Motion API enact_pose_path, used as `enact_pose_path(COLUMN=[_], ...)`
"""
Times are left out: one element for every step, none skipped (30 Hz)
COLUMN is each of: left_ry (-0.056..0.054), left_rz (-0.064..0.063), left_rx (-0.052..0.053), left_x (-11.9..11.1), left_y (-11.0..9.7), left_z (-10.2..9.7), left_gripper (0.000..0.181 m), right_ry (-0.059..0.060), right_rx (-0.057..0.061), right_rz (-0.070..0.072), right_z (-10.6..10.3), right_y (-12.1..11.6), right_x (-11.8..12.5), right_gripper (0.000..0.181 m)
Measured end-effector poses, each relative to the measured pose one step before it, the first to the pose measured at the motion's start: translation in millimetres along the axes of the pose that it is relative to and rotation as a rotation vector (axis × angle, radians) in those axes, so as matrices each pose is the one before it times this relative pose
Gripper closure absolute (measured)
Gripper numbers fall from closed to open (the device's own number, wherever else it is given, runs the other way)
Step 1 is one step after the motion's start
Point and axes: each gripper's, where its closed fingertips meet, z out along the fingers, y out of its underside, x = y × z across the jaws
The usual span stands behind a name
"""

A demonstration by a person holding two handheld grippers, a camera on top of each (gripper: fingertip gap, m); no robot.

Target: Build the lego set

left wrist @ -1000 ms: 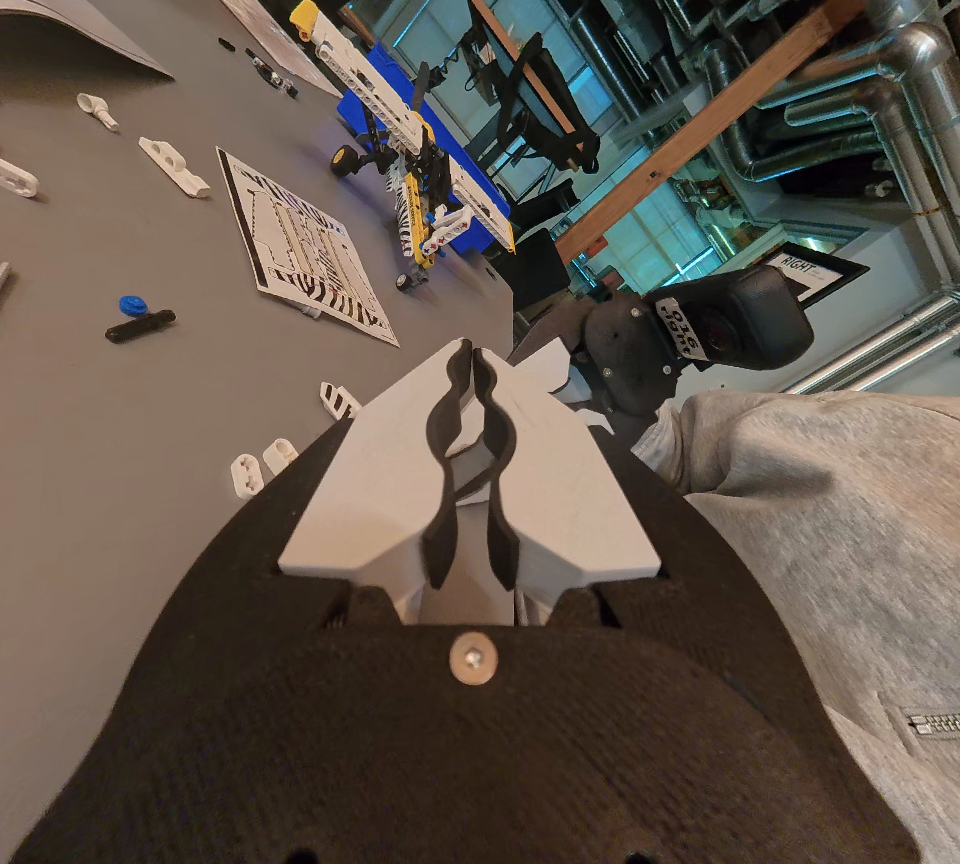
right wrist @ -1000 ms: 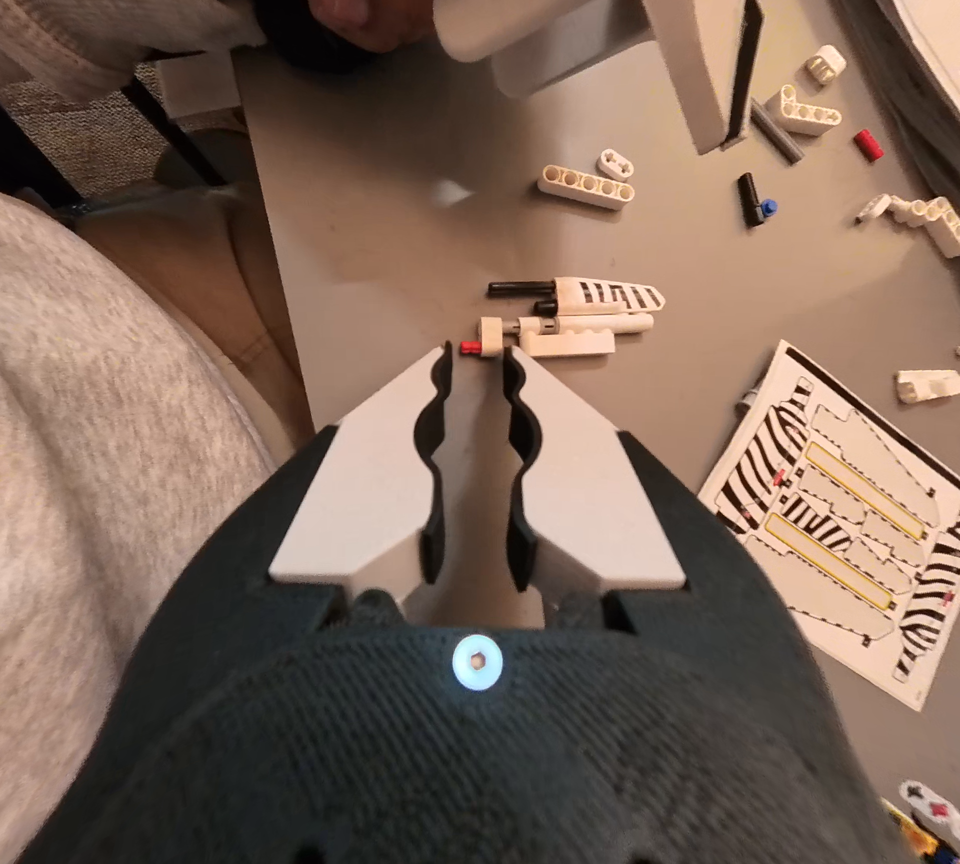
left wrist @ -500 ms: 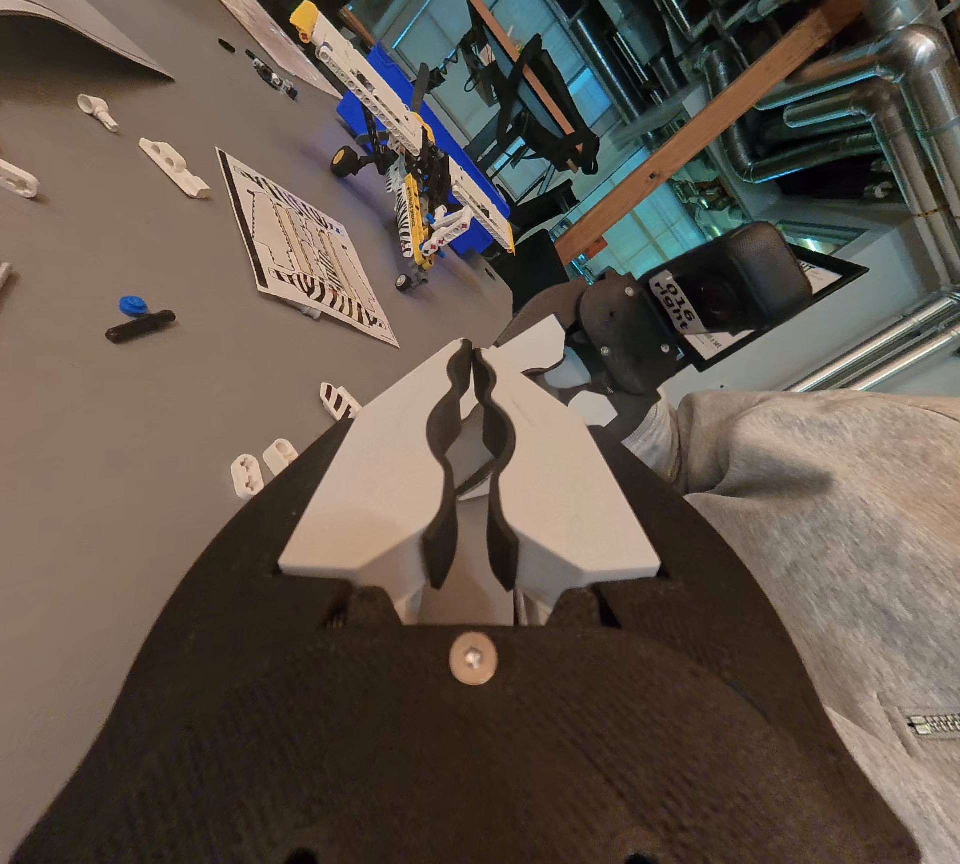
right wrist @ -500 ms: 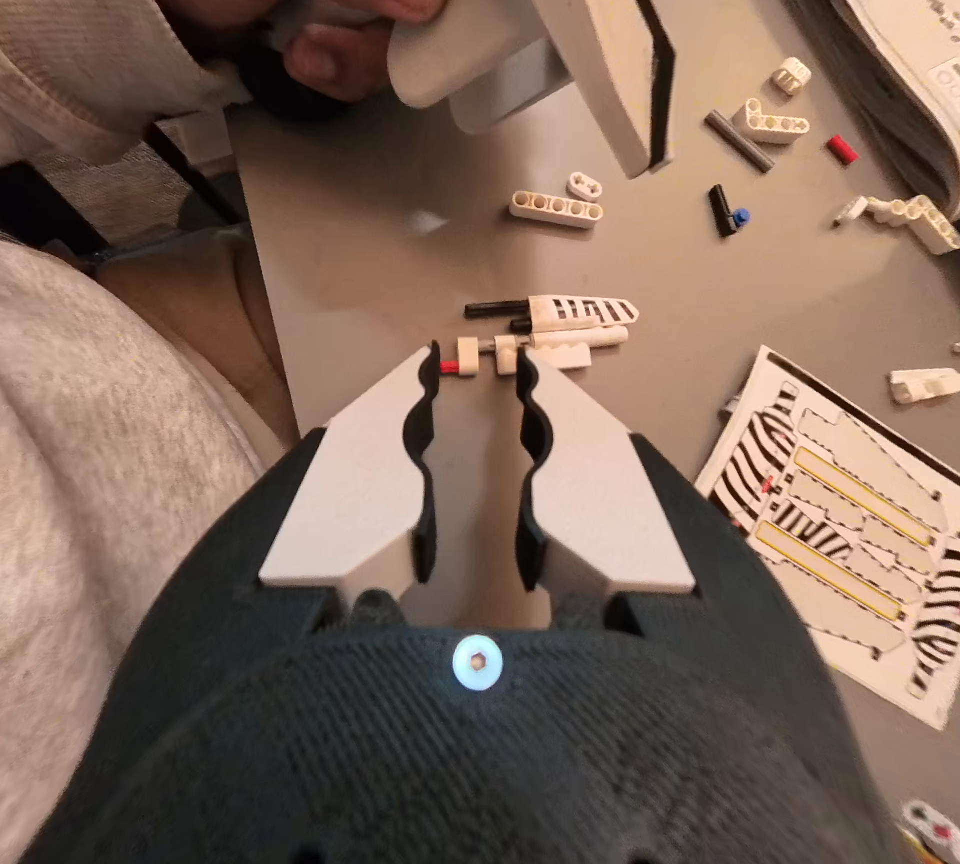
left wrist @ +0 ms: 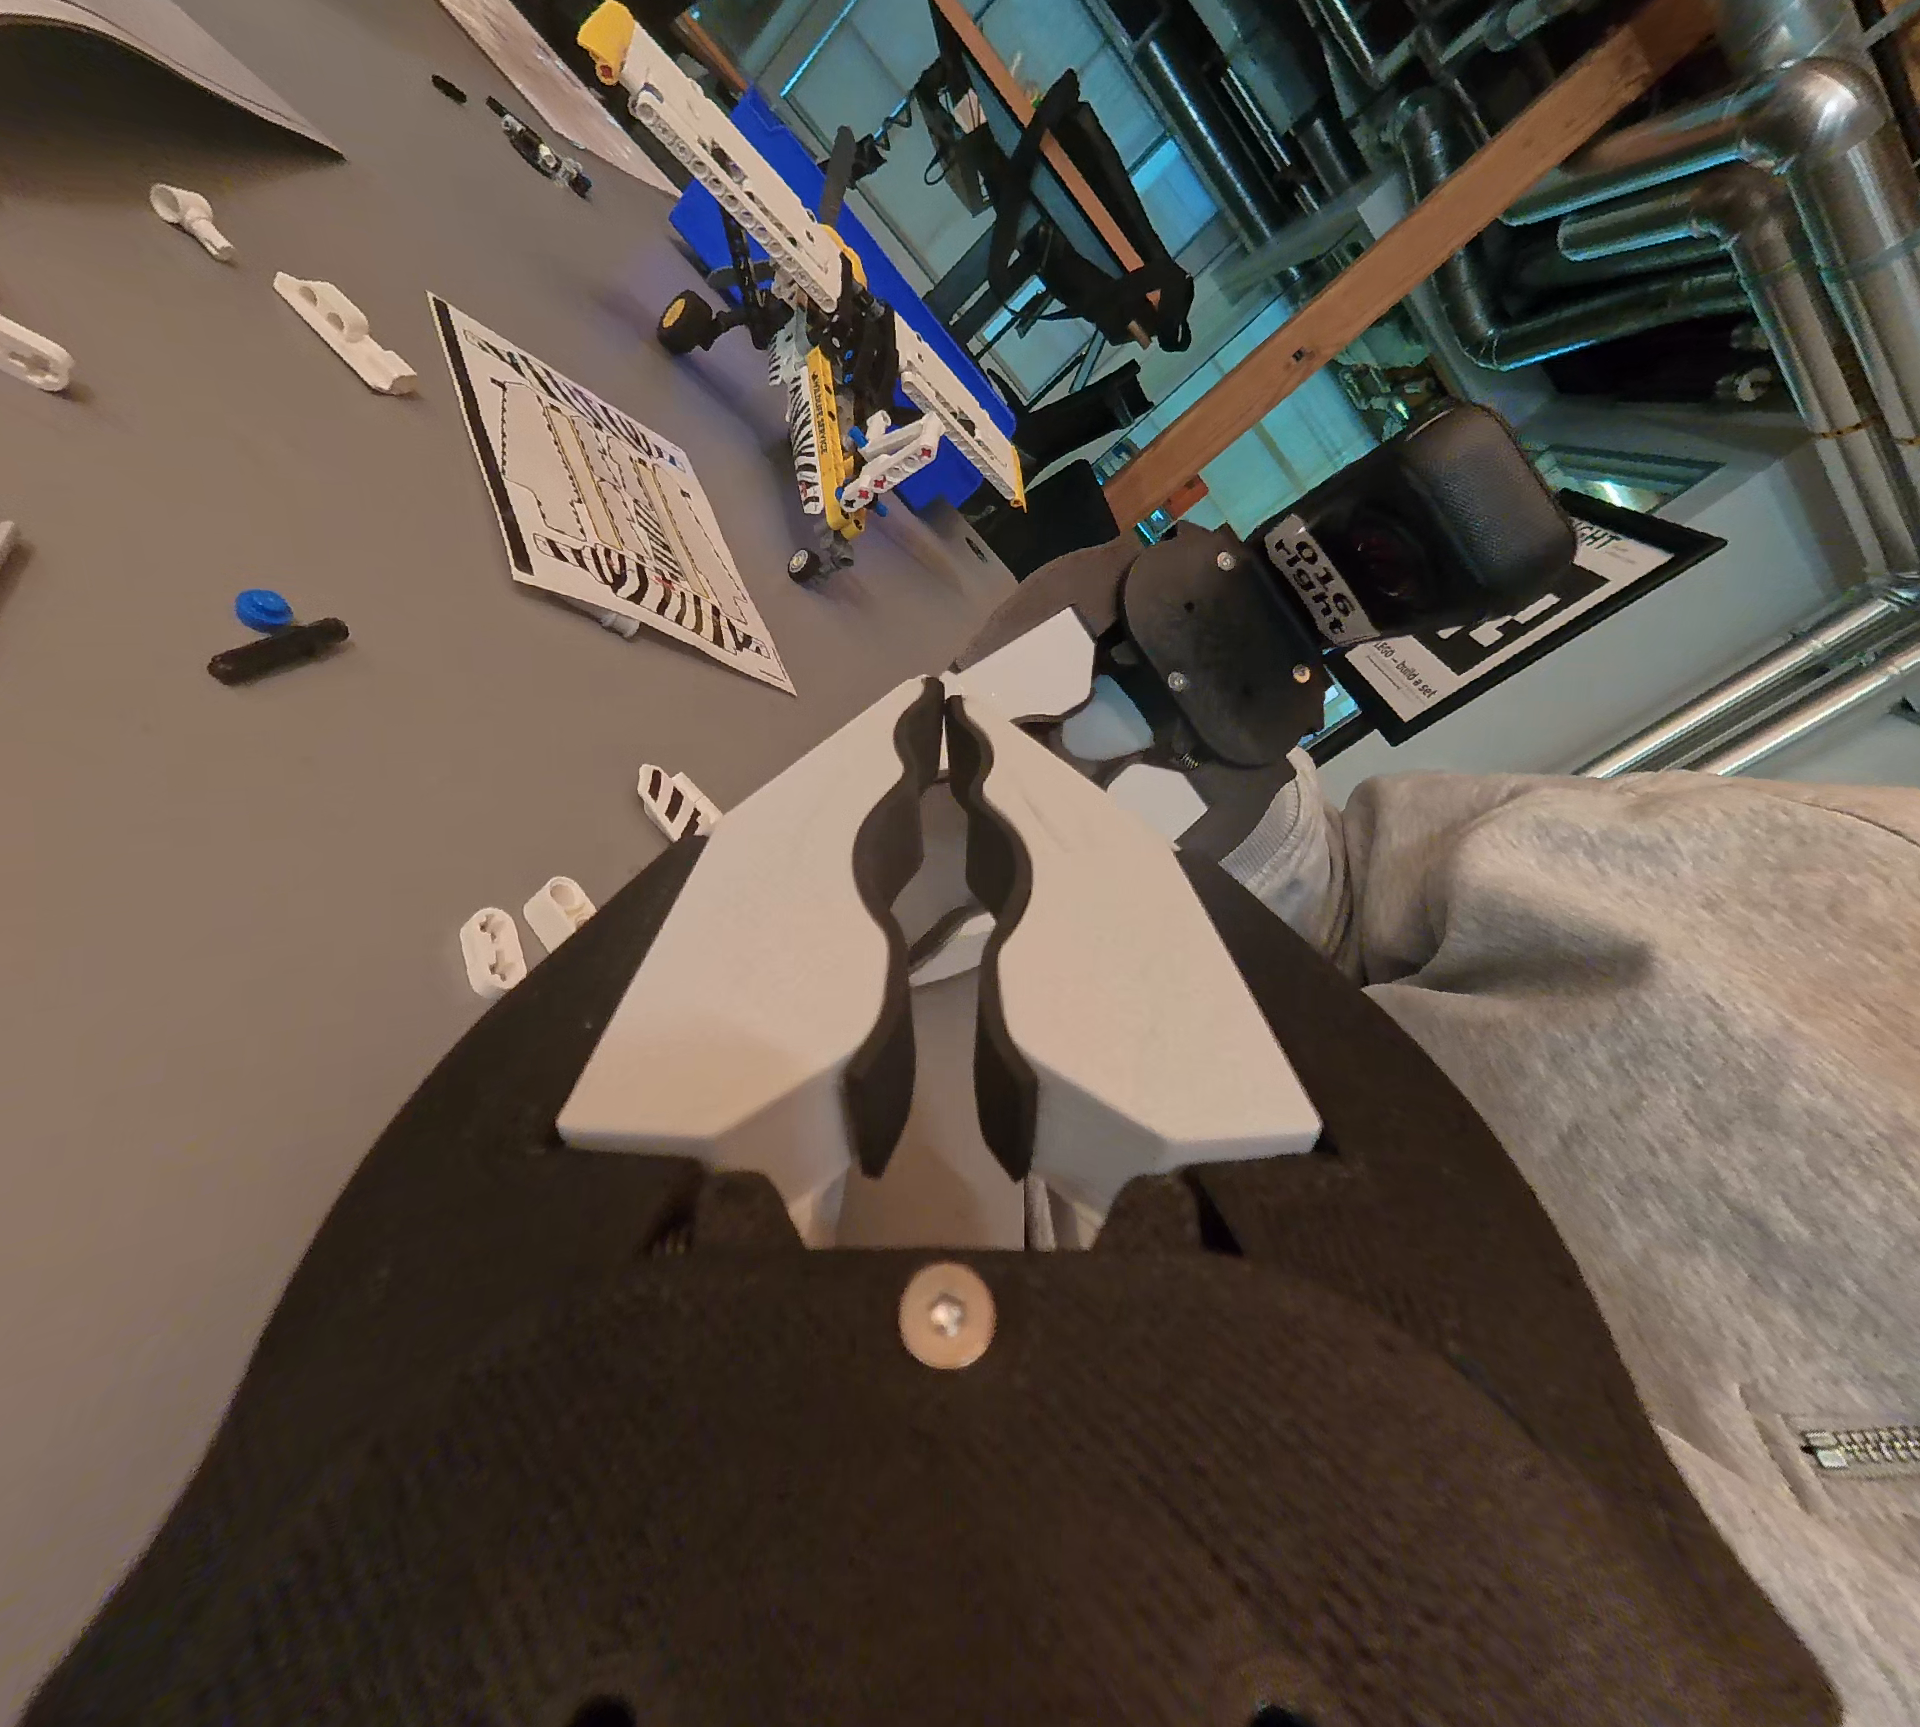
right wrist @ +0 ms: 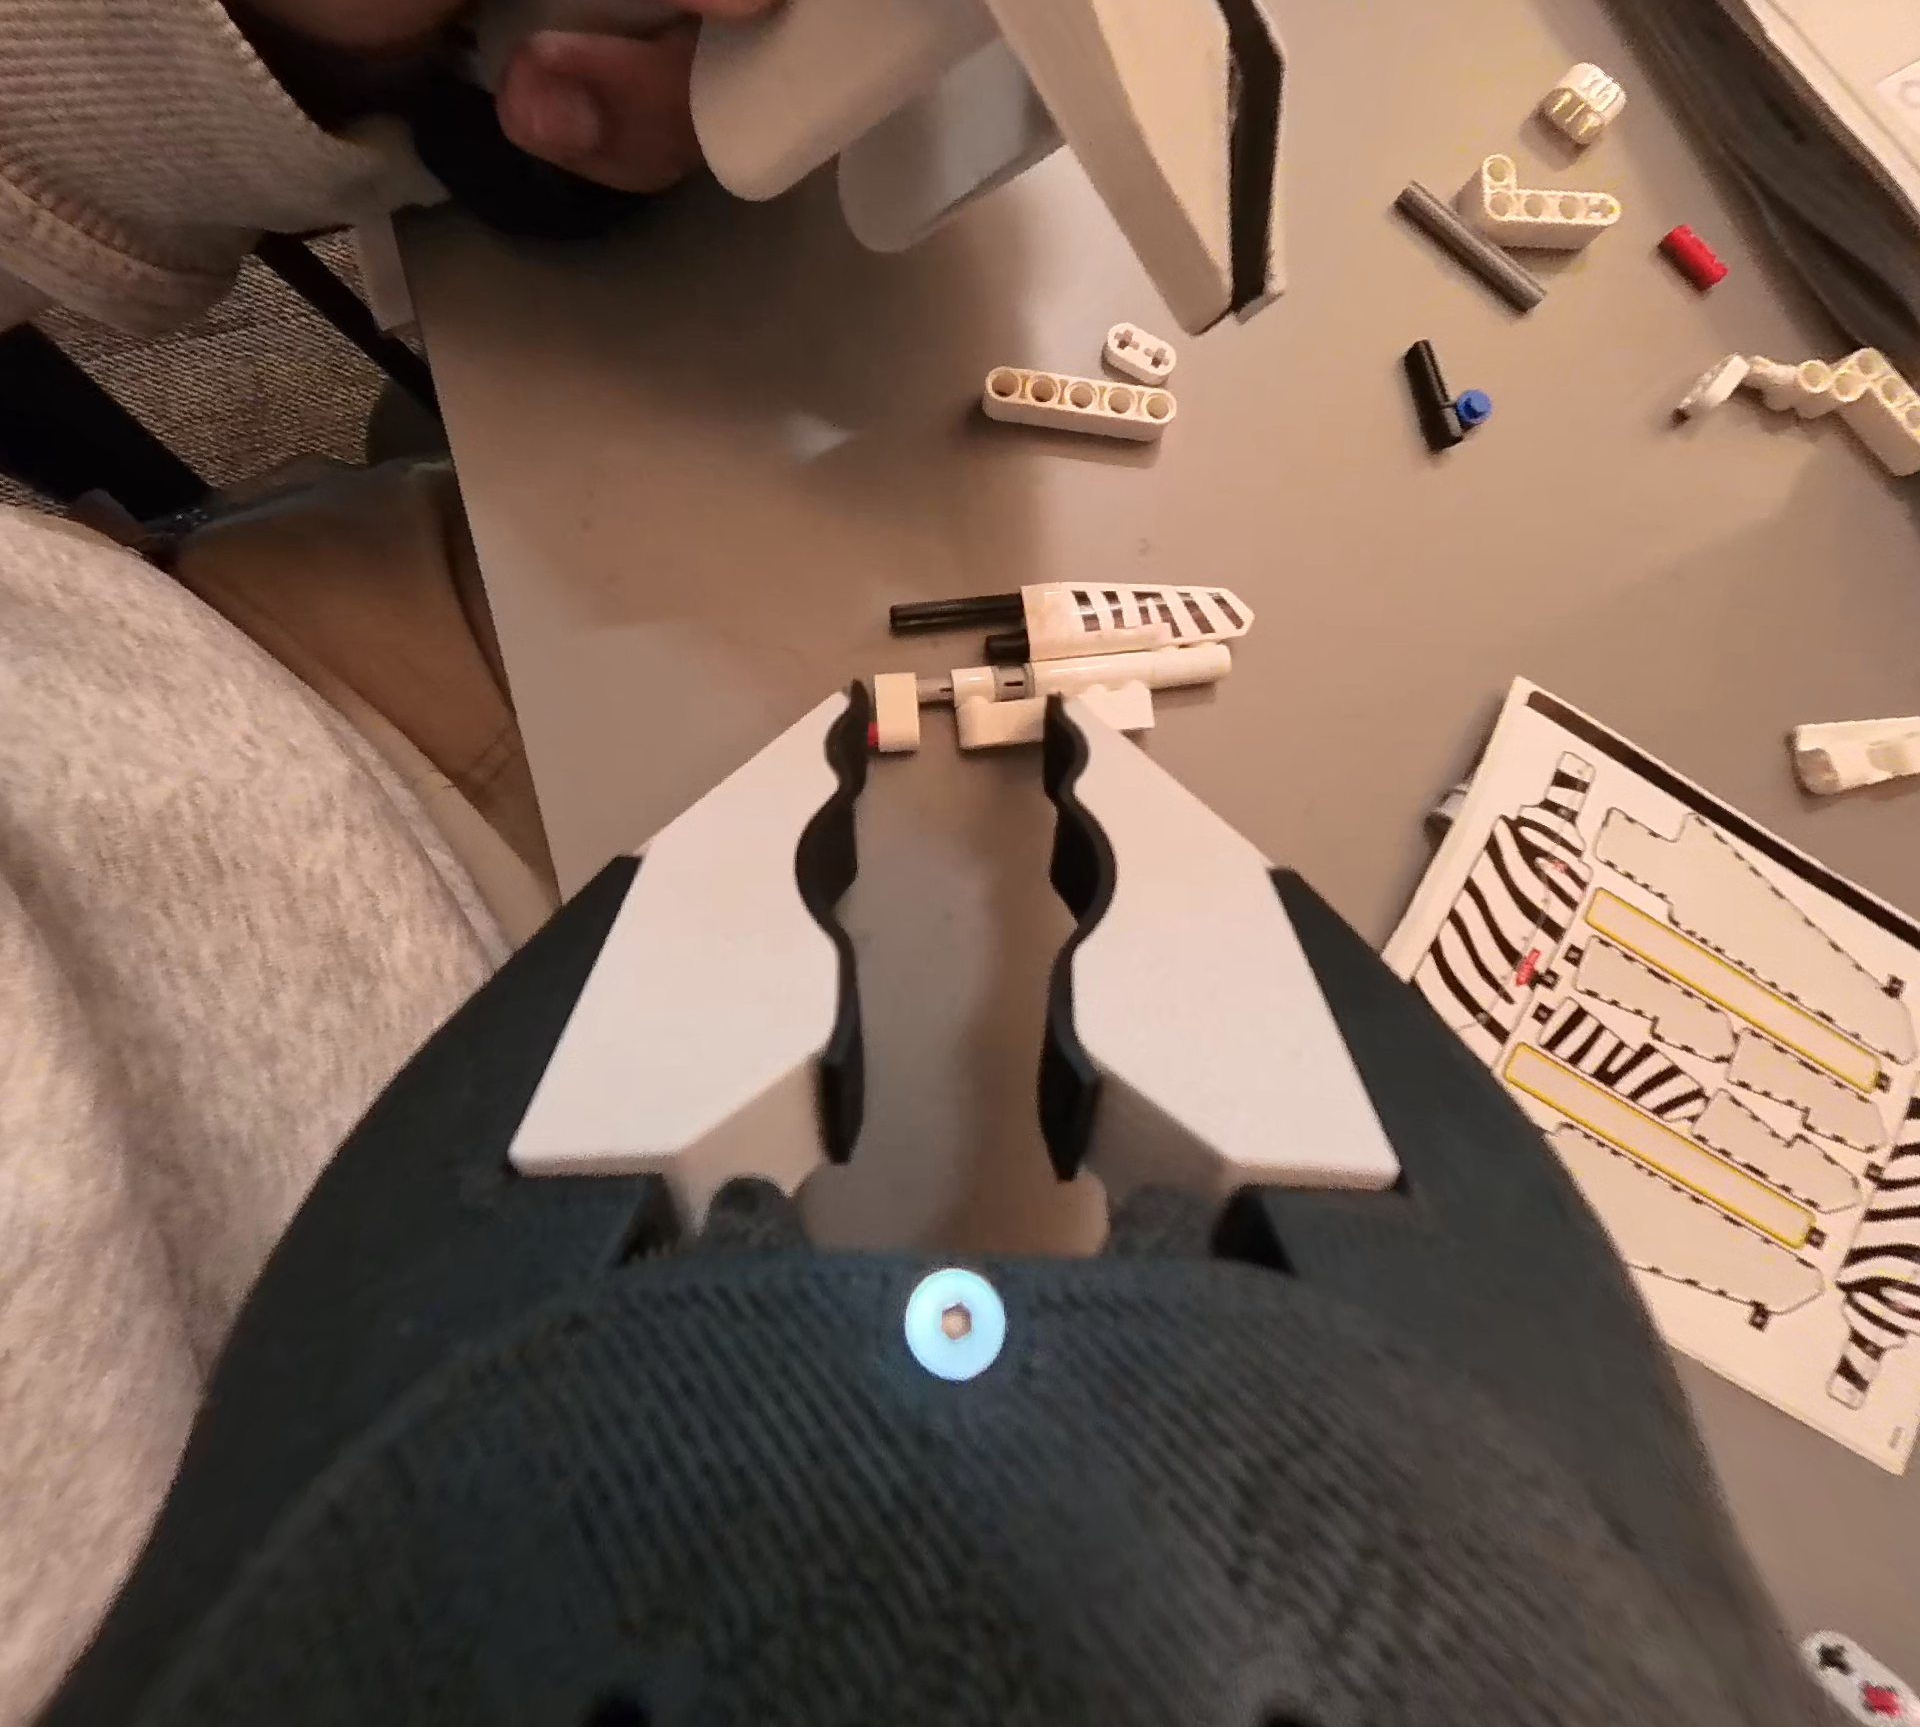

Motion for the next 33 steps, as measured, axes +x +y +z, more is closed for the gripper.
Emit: enact_pose_path(left_ry=[-0.0004, -0.0003, -0.0002, -0.0002, -0.0004, -0.0004, -0.0002, 0.0000, 0.0000, -0.0001, -0.0001, 0.0001, 0.0003, 0.0003, 0.0001, -0.0001, 0.0001, 0.0003, 0.0002, 0.0002, -0.0001, 0.0002, 0.0002, 0.0003, 0.0001, 0.0000, 0.0001, 0.0001, 0.0001, 0.0000, 0.0001, 0.0000, 0.0001], left_rz=[0.0002, 0.0002, 0.0000, 0.0000, 0.0002, 0.0004, 0.0003, 0.0000, 0.0001, 0.0002, 0.0002, 0.0001, -0.0002, -0.0003, 0.0000, -0.0001, -0.0002, -0.0005, -0.0006, -0.0003, -0.0003, -0.0002, -0.0003, -0.0005, -0.0003, -0.0003, -0.0002, 0.0001, 0.0001, 0.0000, -0.0001, -0.0001, -0.0003], left_rx=[-0.0002, -0.0001, -0.0001, 0.0000, 0.0000, 0.0000, 0.0000, 0.0002, 0.0002, 0.0000, 0.0000, 0.0002, 0.0002, 0.0002, 0.0001, -0.0002, 0.0000, 0.0001, -0.0001, -0.0001, -0.0001, 0.0001, 0.0002, 0.0001, -0.0002, -0.0004, -0.0001, 0.0001, 0.0001, 0.0001, 0.0003, 0.0006, 0.0009], left_x=[-0.07, -0.06, 0.04, -0.03, -0.01, -0.05, 0.02, 0.00, 0.04, -0.02, 0.04, 0.02, 0.01, 0.06, 0.01, 0.00, -0.03, -0.04, -0.06, 0.05, -0.09, 0.00, 0.00, 0.01, 0.01, -0.14, 0.03, 0.01, 0.12, 0.01, -0.06, -0.01, 0.08], left_y=[0.02, 0.02, -0.06, -0.01, 0.06, 0.03, -0.07, -0.03, 0.01, 0.00, 0.07, -0.16, 0.07, -0.03, -0.02, 0.03, -0.06, 0.02, 0.02, 0.02, -0.09, 0.09, -0.09, 0.05, -0.01, 0.02, 0.01, -0.01, -0.04, -0.01, 0.03, -0.11, -0.09], left_z=[-0.01, -0.01, 0.00, 0.00, 0.05, -0.09, 0.01, 0.01, -0.07, 0.00, 0.05, -0.03, -0.08, 0.01, 0.01, -0.01, -0.05, 0.09, -0.06, -0.01, 0.03, -0.08, -0.03, 0.00, 0.07, 0.01, 0.00, 0.01, -0.08, 0.00, 0.01, -0.09, -0.02], left_gripper=[0.181, 0.181, 0.181, 0.181, 0.181, 0.181, 0.181, 0.181, 0.181, 0.181, 0.181, 0.181, 0.181, 0.181, 0.181, 0.181, 0.181, 0.181, 0.181, 0.181, 0.181, 0.181, 0.181, 0.181, 0.181, 0.181, 0.181, 0.181, 0.181, 0.181, 0.181, 0.181, 0.181], right_ry=[-0.0023, -0.0008, 0.0027, 0.0048, 0.0060, 0.0046, 0.0022, 0.0016, 0.0019, 0.0020, 0.0016, 0.0009, 0.0016, 0.0023, 0.0005, 0.0008, 0.0001, -0.0010, -0.0010, -0.0009, 0.0000, 0.0060, 0.0088, 0.0063, 0.0050, 0.0030, -0.0052, -0.0144, -0.0157, -0.0099, -0.0053, -0.0055, -0.0085], right_rx=[-0.0056, 0.0022, -0.0001, -0.0011, -0.0013, -0.0007, -0.0005, -0.0004, -0.0007, -0.0012, -0.0013, -0.0004, 0.0003, 0.0005, 0.0010, 0.0007, 0.0007, 0.0009, 0.0010, 0.0006, -0.0009, 0.0002, 0.0059, 0.0114, 0.0114, 0.0065, -0.0005, -0.0054, -0.0060, -0.0024, 0.0011, 0.0029, 0.0036], right_rz=[0.0015, -0.0009, -0.0013, -0.0019, -0.0031, -0.0035, -0.0019, -0.0012, -0.0015, -0.0018, -0.0020, -0.0025, -0.0022, -0.0019, -0.0013, -0.0006, 0.0001, 0.0005, 0.0008, 0.0009, -0.0005, -0.0021, -0.0035, -0.0013, 0.0049, 0.0115, 0.0161, 0.0161, 0.0134, 0.0100, 0.0070, 0.0050, 0.0038], right_z=[0.53, 0.09, 0.04, 0.04, 0.00, 0.15, 0.03, 0.12, 0.02, 0.09, -0.05, 0.04, 0.06, 0.12, 0.07, 0.05, 0.02, 0.09, -0.04, -0.09, -0.16, -0.14, -0.49, -0.77, -0.53, -0.21, 0.37, 0.69, 1.14, 0.85, 0.73, 0.28, 0.04], right_y=[1.06, -0.28, -0.08, 0.13, 0.15, 0.08, -0.08, -0.03, -0.05, 0.03, 0.04, -0.14, -0.19, -0.09, -0.19, -0.14, -0.05, -0.13, 0.02, -0.04, 0.06, -0.07, -1.13, -1.65, -1.71, -0.78, 0.52, 1.51, 1.81, 1.37, 0.59, 0.00, -0.59], right_x=[-0.48, -0.47, 0.16, 0.50, 0.61, 0.34, 0.06, -0.08, -0.02, -0.07, -0.16, -0.30, -0.14, 0.01, -0.07, -0.06, 0.09, -0.04, -0.10, -0.02, -0.09, 0.58, 0.85, 0.71, 1.21, 1.65, 1.20, 0.44, 0.39, 1.23, 1.63, 1.23, 0.45], right_gripper=[0.147, 0.147, 0.148, 0.149, 0.150, 0.151, 0.151, 0.151, 0.151, 0.151, 0.151, 0.152, 0.153, 0.154, 0.155, 0.155, 0.156, 0.156, 0.156, 0.156, 0.156, 0.153, 0.149, 0.145, 0.139, 0.130, 0.122, 0.117, 0.115, 0.113, 0.112, 0.112, 0.112])
